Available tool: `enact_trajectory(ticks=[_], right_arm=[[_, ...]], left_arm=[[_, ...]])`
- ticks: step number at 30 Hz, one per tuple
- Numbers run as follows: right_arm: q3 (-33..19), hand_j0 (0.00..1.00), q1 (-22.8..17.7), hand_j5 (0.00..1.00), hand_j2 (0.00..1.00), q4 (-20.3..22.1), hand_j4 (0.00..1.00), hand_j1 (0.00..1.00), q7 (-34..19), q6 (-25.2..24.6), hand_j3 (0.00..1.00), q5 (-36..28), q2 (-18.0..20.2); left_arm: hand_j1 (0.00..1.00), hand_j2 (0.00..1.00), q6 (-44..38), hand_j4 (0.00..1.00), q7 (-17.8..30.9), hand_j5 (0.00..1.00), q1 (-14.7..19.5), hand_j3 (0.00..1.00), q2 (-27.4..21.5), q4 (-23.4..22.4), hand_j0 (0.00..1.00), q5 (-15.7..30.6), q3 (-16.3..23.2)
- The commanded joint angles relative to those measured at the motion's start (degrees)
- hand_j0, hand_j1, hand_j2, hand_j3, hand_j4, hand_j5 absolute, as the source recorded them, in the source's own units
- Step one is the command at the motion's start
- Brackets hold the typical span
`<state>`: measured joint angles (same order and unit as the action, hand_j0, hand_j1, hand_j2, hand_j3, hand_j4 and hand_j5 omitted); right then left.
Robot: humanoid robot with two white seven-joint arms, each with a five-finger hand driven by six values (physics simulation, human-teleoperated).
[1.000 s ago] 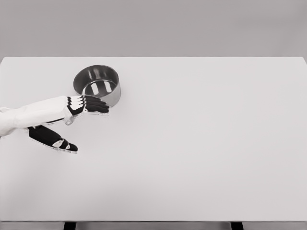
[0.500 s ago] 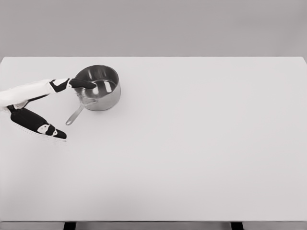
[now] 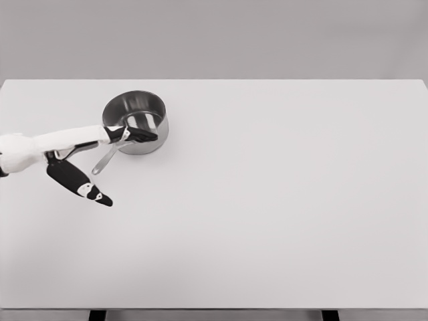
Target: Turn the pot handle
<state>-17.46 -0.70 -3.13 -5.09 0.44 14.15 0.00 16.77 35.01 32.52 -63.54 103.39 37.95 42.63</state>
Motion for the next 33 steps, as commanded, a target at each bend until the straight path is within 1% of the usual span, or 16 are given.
enact_trajectory(ticks=[1,4,8,12,15,17,18,20,22,26,27,33], right_arm=[[0.1,1.00,0.0,1.00,1.00,0.0,1.00,1.00,0.0,0.0,1.00,0.0,0.0],[0.0,1.00,0.0,1.00,1.00,0.0,1.00,1.00,0.0,0.0,1.00,0.0,0.0],[0.1,1.00,0.0,1.00,1.00,0.1,1.00,1.00,0.0,0.0,1.00,0.0,0.0],[0.1,1.00,0.0,1.00,1.00,0.0,1.00,1.00,0.0,0.0,1.00,0.0,0.0],[0.1,1.00,0.0,1.00,1.00,0.0,1.00,1.00,0.0,0.0,1.00,0.0,0.0],[0.0,1.00,0.0,1.00,1.00,0.1,1.00,1.00,0.0,0.0,1.00,0.0,0.0],[0.1,1.00,0.0,1.00,1.00,0.0,1.00,1.00,0.0,0.0,1.00,0.0,0.0],[0.1,1.00,0.0,1.00,1.00,0.0,1.00,1.00,0.0,0.0,1.00,0.0,0.0],[0.1,1.00,0.0,1.00,1.00,0.1,1.00,1.00,0.0,0.0,1.00,0.0,0.0],[0.0,1.00,0.0,1.00,1.00,0.0,1.00,1.00,0.0,0.0,1.00,0.0,0.0],[0.1,1.00,0.0,1.00,1.00,0.0,1.00,1.00,0.0,0.0,1.00,0.0,0.0],[0.1,1.00,0.0,1.00,1.00,0.0,1.00,1.00,0.0,0.0,1.00,0.0,0.0]], left_arm=[[1.00,1.00,-0.2,1.00,0.0,1.00,0.0,1.00,0.1,0.1,1.00,1.1,2.4],[1.00,1.00,-0.1,1.00,0.0,1.00,0.0,1.00,0.3,0.1,1.00,1.1,4.2],[1.00,1.00,1.7,1.00,0.0,1.00,-0.3,1.00,0.3,0.1,1.00,1.1,7.8],[1.00,1.00,1.8,1.00,0.0,1.00,-0.9,1.00,0.3,0.1,1.00,1.1,9.1],[1.00,1.00,1.8,1.00,0.0,1.00,-2.8,1.00,0.1,0.1,1.00,1.1,9.1],[1.00,1.00,1.4,1.00,0.0,1.00,-3.4,1.00,-0.3,0.0,1.00,1.2,9.0],[1.00,1.00,1.2,1.00,0.0,1.00,-3.8,1.00,-0.7,0.0,1.00,2.0,8.9],[1.00,1.00,0.2,1.00,0.0,1.00,-3.8,1.00,-1.7,-0.1,1.00,2.7,9.0],[1.00,1.00,-2.7,1.00,0.0,1.00,-3.8,1.00,-2.4,-0.1,1.00,2.9,8.9],[1.00,1.00,-3.3,1.00,0.0,1.00,-3.7,1.00,-2.5,-0.2,1.00,3.8,8.8],[1.00,1.00,-4.9,1.00,0.0,1.00,-3.7,1.00,-2.5,-0.2,1.00,3.8,8.6],[1.00,1.00,-8.0,1.00,0.0,1.00,-3.5,1.00,-4.0,-0.2,1.00,3.9,8.3]])
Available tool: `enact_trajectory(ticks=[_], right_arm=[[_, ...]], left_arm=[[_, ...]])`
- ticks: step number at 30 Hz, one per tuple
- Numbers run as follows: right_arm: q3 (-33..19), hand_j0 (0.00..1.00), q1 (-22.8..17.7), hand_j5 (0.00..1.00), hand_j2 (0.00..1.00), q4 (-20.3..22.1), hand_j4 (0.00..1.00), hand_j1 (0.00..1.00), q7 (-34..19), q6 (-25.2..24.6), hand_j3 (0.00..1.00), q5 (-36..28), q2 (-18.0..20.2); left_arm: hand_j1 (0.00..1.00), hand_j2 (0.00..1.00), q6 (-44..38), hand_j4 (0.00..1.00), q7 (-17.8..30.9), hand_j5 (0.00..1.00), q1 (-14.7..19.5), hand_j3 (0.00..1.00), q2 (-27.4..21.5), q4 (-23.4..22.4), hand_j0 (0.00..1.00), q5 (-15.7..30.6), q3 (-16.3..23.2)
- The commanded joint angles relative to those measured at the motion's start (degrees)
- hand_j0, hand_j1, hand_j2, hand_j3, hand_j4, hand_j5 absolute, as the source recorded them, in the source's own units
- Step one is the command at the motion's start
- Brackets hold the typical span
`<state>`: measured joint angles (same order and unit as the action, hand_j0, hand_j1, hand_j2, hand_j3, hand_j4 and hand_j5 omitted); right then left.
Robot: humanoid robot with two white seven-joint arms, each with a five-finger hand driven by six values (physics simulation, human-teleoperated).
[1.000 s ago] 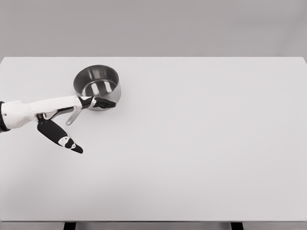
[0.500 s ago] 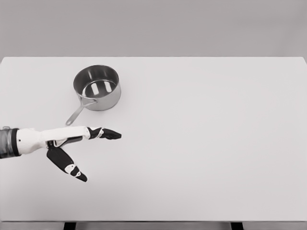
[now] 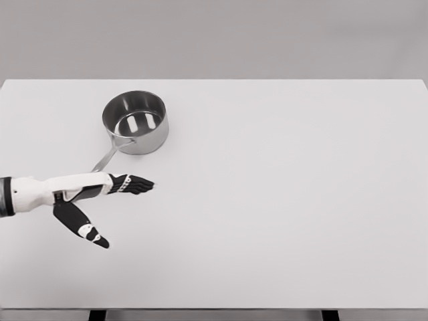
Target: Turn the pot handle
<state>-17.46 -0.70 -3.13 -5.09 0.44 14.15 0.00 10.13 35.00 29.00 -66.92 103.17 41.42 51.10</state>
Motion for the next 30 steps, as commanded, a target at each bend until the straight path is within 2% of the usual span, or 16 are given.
enact_trajectory(ticks=[1,15,30], right_arm=[[0.1,1.00,0.0,1.00,1.00,0.0,1.00,1.00,0.0,0.0,1.00,0.0,0.0],[0.0,1.00,0.0,1.00,1.00,0.0,1.00,1.00,0.0,0.0,1.00,0.0,0.0],[0.1,1.00,0.0,1.00,1.00,0.0,1.00,1.00,0.0,0.0,1.00,0.0,0.0]], left_arm=[[1.00,1.00,-2.3,1.00,0.0,1.00,0.1,1.00,-1.0,0.0,1.00,0.4,-0.1],[1.00,1.00,-2.9,1.00,0.0,1.00,-0.1,1.00,-2.4,-0.6,1.00,-0.2,-0.6],[1.00,1.00,-2.8,1.00,0.0,1.00,-0.2,1.00,-2.5,-4.9,1.00,-0.4,-0.7]])
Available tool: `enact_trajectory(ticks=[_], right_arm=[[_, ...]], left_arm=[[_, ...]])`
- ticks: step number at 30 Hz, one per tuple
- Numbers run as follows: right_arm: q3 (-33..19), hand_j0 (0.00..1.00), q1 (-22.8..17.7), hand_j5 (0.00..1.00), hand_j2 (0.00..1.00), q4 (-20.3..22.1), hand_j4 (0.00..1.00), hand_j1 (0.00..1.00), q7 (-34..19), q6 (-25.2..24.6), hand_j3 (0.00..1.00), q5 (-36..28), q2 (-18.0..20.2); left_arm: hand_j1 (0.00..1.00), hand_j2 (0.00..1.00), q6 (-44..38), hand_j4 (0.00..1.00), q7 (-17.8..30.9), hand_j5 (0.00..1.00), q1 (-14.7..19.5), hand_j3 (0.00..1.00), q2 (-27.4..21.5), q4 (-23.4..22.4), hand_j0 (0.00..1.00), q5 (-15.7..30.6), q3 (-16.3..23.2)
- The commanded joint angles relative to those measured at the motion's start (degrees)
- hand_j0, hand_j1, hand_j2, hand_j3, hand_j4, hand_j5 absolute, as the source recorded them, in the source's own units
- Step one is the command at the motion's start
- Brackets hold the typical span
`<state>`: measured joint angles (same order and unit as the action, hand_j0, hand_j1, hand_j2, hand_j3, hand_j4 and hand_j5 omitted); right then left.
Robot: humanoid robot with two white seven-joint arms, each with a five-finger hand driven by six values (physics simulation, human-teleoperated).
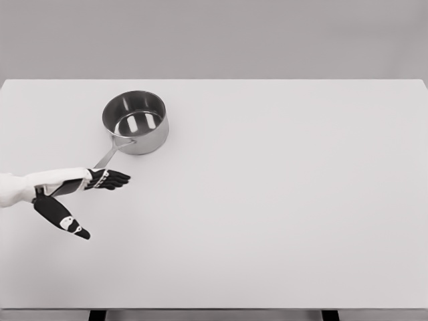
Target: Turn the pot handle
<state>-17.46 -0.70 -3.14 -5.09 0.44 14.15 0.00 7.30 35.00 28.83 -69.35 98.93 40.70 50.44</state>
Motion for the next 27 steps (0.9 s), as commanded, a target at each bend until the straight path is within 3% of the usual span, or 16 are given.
enact_trajectory(ticks=[1,27], right_arm=[[0.1,1.00,0.0,1.00,1.00,0.0,1.00,1.00,0.0,0.0,1.00,0.0,0.0],[0.0,1.00,0.0,1.00,1.00,0.0,1.00,1.00,0.0,0.0,1.00,0.0,0.0]], left_arm=[[1.00,1.00,0.0,1.00,0.0,1.00,-0.1,1.00,-0.1,-0.8,1.00,0.3,-0.1],[1.00,1.00,0.0,1.00,0.0,1.00,-0.4,1.00,-0.8,-4.8,1.00,-1.9,-1.5]])
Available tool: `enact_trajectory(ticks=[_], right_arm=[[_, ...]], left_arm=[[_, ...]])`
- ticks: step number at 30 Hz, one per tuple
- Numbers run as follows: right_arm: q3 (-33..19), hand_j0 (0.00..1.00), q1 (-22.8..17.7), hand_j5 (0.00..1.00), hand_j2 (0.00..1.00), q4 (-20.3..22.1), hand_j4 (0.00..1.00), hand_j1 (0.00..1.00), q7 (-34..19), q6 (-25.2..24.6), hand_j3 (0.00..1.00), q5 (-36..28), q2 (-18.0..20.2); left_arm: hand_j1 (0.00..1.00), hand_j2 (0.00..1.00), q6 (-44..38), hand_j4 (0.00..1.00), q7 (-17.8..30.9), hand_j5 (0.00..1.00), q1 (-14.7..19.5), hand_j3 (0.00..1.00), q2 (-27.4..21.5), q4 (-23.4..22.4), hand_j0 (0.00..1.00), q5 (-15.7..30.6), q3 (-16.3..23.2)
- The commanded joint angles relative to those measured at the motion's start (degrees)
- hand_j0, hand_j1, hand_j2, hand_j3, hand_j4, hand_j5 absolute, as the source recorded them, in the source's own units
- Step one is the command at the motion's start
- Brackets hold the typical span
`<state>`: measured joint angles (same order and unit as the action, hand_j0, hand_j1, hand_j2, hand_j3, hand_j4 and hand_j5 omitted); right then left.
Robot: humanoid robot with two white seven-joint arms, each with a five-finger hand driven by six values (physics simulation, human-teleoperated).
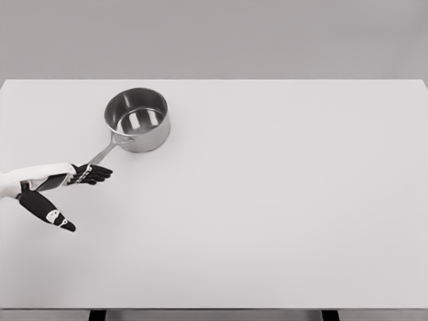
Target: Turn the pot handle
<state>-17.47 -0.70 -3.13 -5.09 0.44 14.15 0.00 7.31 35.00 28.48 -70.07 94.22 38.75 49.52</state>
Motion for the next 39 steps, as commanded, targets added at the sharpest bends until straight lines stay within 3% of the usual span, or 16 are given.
enact_trajectory(ticks=[1,26,39], right_arm=[[0.1,1.00,0.0,1.00,1.00,0.1,1.00,1.00,0.0,0.0,1.00,0.0,0.0],[0.0,1.00,0.0,1.00,1.00,0.0,1.00,1.00,0.0,0.0,1.00,0.0,0.0],[0.0,1.00,0.0,1.00,1.00,0.1,1.00,1.00,0.0,0.0,1.00,0.0,0.0]], left_arm=[[1.00,1.00,0.0,1.00,0.0,1.00,0.0,1.00,-0.1,-0.5,1.00,0.0,-0.7],[1.00,1.00,0.1,1.00,0.0,1.00,0.2,1.00,0.7,-9.0,1.00,-2.7,-4.7],[1.00,1.00,0.3,1.00,0.0,1.00,-0.1,1.00,0.0,-7.7,1.00,-4.6,-4.8]])
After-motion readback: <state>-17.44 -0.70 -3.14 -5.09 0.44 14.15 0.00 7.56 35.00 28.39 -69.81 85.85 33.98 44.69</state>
